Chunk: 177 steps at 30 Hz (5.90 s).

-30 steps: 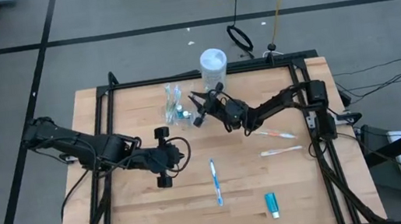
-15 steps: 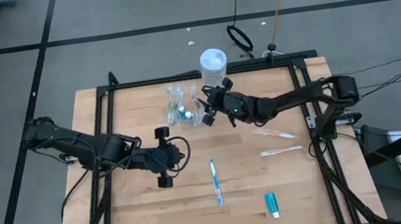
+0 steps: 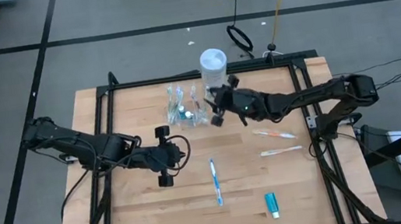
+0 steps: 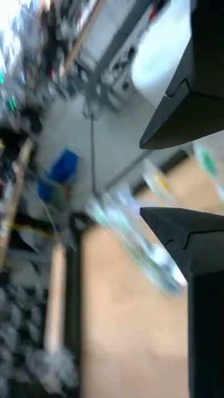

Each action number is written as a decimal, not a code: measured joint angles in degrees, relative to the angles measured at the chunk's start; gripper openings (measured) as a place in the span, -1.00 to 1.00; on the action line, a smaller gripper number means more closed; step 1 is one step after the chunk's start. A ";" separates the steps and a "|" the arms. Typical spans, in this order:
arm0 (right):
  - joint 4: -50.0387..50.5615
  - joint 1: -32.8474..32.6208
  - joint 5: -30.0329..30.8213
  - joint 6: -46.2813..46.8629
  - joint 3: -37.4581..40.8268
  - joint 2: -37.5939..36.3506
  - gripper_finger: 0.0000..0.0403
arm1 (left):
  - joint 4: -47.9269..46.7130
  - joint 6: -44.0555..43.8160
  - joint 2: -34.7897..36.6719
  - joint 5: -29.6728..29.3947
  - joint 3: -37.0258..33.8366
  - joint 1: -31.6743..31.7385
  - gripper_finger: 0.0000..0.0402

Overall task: Pick & Place toothbrushing station
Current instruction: Put the blue toothbrush into the transparent organizer

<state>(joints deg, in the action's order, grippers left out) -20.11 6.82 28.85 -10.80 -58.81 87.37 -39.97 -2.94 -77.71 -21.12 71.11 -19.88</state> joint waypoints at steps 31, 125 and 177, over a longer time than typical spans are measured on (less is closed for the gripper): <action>56.12 -21.52 -7.74 30.35 11.02 -22.53 -0.28 | 18.23 14.61 -19.96 10.49 -0.98 1.05 -0.89; 37.44 -21.43 -18.50 31.08 18.95 -31.51 -0.28 | 96.06 15.71 3.50 7.80 -47.98 30.59 -0.95; 20.15 -18.76 -18.18 6.03 18.95 -31.49 -0.28 | 103.95 9.86 -9.18 -1.42 -51.32 34.45 -0.98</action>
<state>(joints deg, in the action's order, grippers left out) 0.03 -11.94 10.67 -4.78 -39.86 55.88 63.98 6.92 -86.89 -22.55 19.79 14.57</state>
